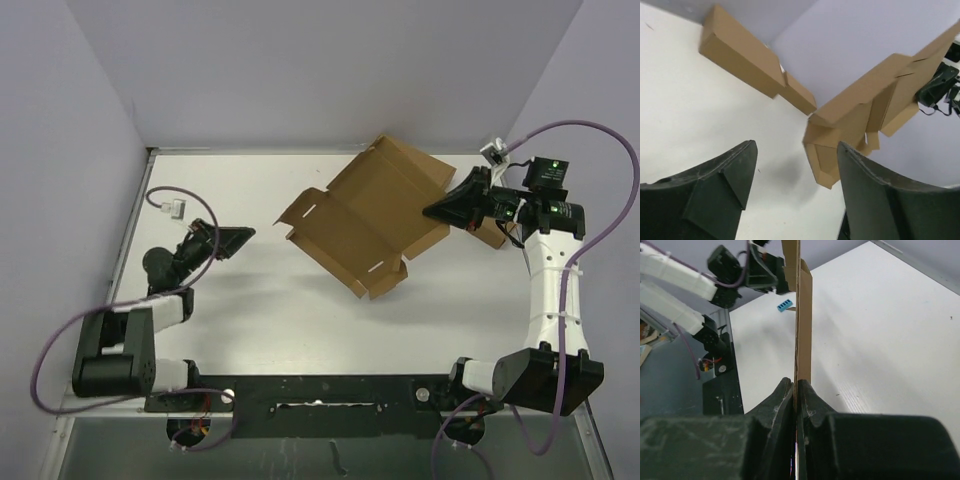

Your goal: Fold the paper box

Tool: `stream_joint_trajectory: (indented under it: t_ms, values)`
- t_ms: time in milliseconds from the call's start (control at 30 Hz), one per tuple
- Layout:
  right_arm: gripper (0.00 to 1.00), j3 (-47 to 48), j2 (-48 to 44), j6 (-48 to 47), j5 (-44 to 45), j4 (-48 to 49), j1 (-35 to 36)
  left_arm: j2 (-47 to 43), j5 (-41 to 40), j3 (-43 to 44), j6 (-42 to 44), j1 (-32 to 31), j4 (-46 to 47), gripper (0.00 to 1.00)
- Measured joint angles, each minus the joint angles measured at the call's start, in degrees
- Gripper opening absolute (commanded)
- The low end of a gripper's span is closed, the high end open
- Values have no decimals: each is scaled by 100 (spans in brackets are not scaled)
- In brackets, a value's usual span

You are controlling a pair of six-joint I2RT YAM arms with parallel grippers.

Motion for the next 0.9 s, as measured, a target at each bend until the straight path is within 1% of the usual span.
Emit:
stream_joint_trajectory:
  t_ms: [33,100,133,167,200,233,267,300,367,400,433,467,533,633,700,800,900]
  values:
    - [0,0,0,-269,116,-184,26,-540,-153,-251,46,195,-343,77]
    - [0,0,0,-728,332,-505,101,-1580,-358,-433,251,372,-1091,96]
    - [0,0,0,-988,470,-691,164,-2304,-511,-404,448,393,-1709,96]
    - [0,-2,0,-1182,575,-817,225,-2796,-588,-337,619,393,-2100,96]
    - [0,-7,-7,-1408,715,-957,304,-3462,-715,-151,824,393,-2776,98]
    - [0,-13,-11,-1635,846,-1097,380,-3888,-787,52,957,393,-3200,98]
    - [0,-15,-13,-1856,966,-1235,448,-4247,-835,378,1231,393,-3705,96]
    - [0,-15,-17,-2072,1064,-1370,505,-4402,-839,704,1471,393,-4022,88]
    - [0,-13,-22,-2459,1187,-1620,590,-4393,-643,1488,1878,393,-4511,68]
    - [0,-13,-26,-2669,1237,-1764,629,-4249,-437,1867,2046,393,-4688,61]
    - [0,-13,-33,-2848,1272,-1886,651,-4063,-240,2175,2168,391,-4771,61]
    - [0,-11,-39,-2977,1298,-1978,667,-3880,-50,2376,2260,393,-4784,51]
    - [0,-2,-55,-3252,1303,-2173,682,-3436,356,2592,2365,387,-4684,46]
    - [0,85,-59,-3558,1290,-2417,706,-2745,975,2625,2444,332,-4450,46]
    - [0,175,-59,-3759,1244,-2592,723,-2291,1248,2673,2546,216,-4472,44]
    - [0,310,-35,-4085,1097,-2879,743,-1781,1613,2964,3069,-92,-4793,38]
    - [0,431,48,-4413,955,-3165,787,-1458,1853,3429,3685,-391,-5001,37]
